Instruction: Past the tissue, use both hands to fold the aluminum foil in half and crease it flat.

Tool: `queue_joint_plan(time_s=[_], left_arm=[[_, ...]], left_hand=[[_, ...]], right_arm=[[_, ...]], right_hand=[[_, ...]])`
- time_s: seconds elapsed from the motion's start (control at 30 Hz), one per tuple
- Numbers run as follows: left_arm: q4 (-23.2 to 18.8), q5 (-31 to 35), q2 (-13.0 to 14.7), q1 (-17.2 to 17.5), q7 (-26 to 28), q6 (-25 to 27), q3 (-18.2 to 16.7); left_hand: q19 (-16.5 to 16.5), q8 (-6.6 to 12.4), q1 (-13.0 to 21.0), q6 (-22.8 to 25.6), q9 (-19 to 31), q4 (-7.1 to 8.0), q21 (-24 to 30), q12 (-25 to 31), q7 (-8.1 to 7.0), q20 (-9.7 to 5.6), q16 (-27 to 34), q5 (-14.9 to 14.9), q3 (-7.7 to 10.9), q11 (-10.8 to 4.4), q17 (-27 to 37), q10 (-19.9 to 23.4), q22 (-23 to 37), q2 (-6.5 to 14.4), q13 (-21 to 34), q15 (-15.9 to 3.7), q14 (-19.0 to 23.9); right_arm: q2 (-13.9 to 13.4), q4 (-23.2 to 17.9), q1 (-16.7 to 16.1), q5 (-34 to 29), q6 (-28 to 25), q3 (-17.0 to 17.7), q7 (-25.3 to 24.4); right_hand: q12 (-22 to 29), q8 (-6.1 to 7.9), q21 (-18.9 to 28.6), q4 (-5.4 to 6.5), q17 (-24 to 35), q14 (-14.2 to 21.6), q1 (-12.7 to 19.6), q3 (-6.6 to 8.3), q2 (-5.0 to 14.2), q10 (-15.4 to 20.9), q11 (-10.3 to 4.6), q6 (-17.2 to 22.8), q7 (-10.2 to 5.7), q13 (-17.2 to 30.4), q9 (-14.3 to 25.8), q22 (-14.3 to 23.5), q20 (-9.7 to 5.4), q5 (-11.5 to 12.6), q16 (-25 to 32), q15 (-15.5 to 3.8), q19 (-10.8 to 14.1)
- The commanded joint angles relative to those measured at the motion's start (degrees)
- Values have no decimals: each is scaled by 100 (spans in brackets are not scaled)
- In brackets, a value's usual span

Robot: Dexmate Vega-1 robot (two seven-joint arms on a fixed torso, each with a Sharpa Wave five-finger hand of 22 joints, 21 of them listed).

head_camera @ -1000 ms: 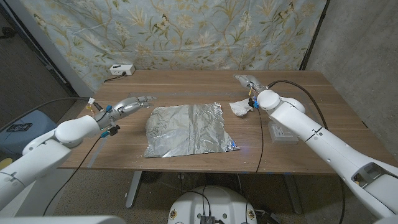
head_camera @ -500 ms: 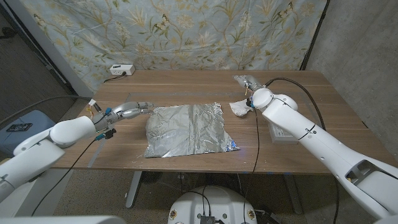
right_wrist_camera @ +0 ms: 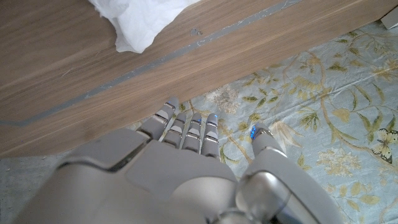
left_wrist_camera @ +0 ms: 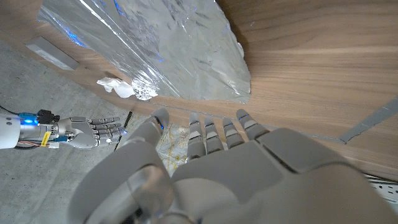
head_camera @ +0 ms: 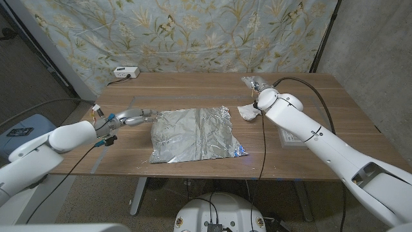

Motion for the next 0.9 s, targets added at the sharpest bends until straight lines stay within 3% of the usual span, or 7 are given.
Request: queue_joint_plan(time_s=[0.03,0.33,0.47,0.6,0.67,0.8,0.9], left_arm=[[-23,733,-20,97,81,-145,-109],[-46,1138,26,159,237,-270,-93],[-56,1216,63,170,262,-303,-42],[-84,1324,133,177,316,-346,22],[-110,1387,186,181,327,-342,50],[-153,1507,301,187,331,-287,119],[-175,1555,407,174,287,-243,194]], left_hand=[[26,7,-1,61,19,32,16,-29,6,-18,-6,41,-4,47,24,-26,30,60,17,9,-1],[9,14,-29,123,21,96,7,-53,11,-24,-10,34,-32,14,41,-48,30,77,16,-33,-18],[-5,6,-95,137,23,194,2,-79,-9,-37,-15,30,-51,-1,66,-88,31,73,16,-49,-50],[-45,-61,-306,11,27,507,-10,-116,-70,-11,-12,12,-88,12,115,-133,37,92,17,-35,-109],[-68,-72,-353,-23,28,594,-17,-127,-88,-3,-13,11,-79,22,123,-149,38,109,18,-23,-125],[-100,-66,-460,-24,32,776,-23,-138,-87,23,-14,-2,-83,38,138,-164,43,118,19,-12,-160],[-185,-57,-619,-10,37,1056,-43,-152,-96,56,-19,-26,-72,48,153,-189,49,133,19,20,-215]], right_arm=[[162,-72,437,-59,-669,-350,358],[259,-74,782,-349,-1117,-823,466],[303,-93,884,-445,-1301,-978,508],[305,-123,949,-505,-1403,-1085,572],[317,-135,966,-547,-1452,-1129,571],[351,-143,1014,-610,-1553,-1218,587],[401,-139,1053,-662,-1659,-1288,580]], right_hand=[[-26,-30,7,-92,20,-32,74,-10,-6,-90,12,-56,61,16,17,26,74,5,1,183,-52],[-31,-49,0,-190,17,-48,170,2,-6,-141,29,-138,109,16,15,25,131,15,-8,233,-94],[-7,-21,-6,-281,15,-27,269,24,-19,-92,41,-96,156,17,15,24,162,22,-3,263,-129],[20,1,-30,-392,12,-13,399,52,-38,-22,42,-66,178,19,14,23,184,29,-1,280,-234],[50,22,-35,-452,12,15,478,68,-46,63,89,-19,206,23,14,23,180,30,8,298,-287],[53,29,-59,-491,12,24,535,75,-52,85,79,6,200,26,14,23,187,29,8,297,-395],[57,29,-73,-507,12,28,563,76,-57,105,84,13,204,27,14,23,202,28,9,297,-466]])
